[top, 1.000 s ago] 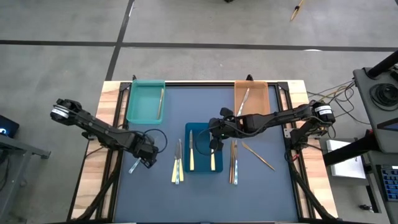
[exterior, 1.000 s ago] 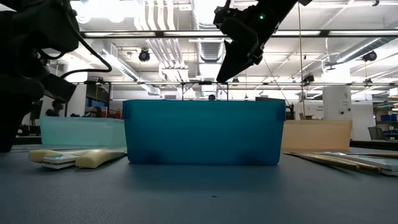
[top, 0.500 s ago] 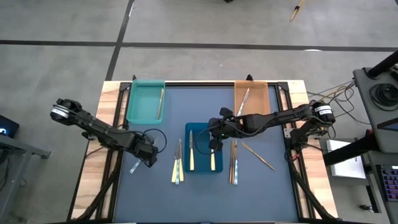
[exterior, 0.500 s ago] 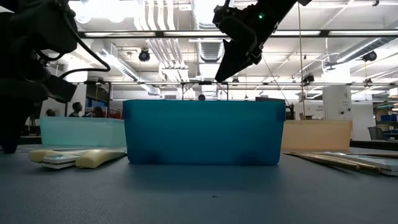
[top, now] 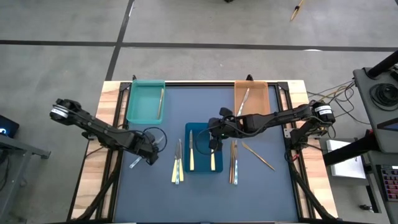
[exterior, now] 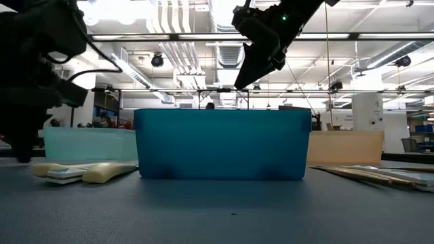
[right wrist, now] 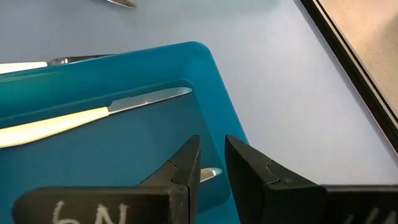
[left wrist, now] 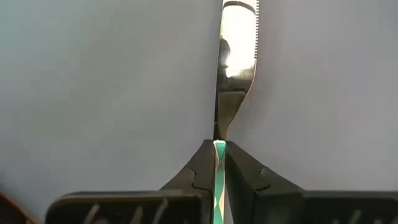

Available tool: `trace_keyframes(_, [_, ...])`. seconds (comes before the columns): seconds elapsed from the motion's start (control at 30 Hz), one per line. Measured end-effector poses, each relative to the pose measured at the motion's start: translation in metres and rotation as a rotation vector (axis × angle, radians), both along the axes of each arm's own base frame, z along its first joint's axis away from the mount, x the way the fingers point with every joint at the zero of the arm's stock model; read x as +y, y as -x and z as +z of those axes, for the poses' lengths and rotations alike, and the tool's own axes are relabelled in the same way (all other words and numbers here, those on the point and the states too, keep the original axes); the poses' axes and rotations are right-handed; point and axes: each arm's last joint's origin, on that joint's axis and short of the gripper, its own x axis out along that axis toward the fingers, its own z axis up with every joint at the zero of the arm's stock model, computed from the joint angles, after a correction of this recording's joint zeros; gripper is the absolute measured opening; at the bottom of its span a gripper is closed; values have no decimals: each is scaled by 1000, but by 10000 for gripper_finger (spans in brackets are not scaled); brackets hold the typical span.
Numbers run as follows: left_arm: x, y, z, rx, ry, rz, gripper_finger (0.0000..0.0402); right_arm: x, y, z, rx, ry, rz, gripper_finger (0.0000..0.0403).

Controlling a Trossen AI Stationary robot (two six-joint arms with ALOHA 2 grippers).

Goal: Sort silverware by color (type)
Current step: Put the left blue and white knife into the orange bin

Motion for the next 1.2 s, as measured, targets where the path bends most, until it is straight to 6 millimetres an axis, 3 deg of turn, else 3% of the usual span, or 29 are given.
trace_keyframes(0.17, [2,-3,13,-27,-97,6,2,0,-3,-4,-71,-5,0,63])
trace_keyframes(0.3, [3,-9,31,-62,-205,-3,1,1,-9,-7,-222,-25,-1,63])
trace_keyframes(0.57, [2,-35,78,-241,-499,-129,1,0,-14,-9,-611,-127,106,63])
trace_keyframes(0.83, [0,-61,124,-343,-827,-188,0,-6,-13,0,-847,-249,-3,65])
trace_keyframes(0.97, [-2,-72,133,-354,-890,-189,0,-8,-16,9,-882,-262,-31,88])
trace_keyframes(1.2, [-8,-91,130,-340,-915,-191,0,-9,-20,23,-924,-241,-32,167])
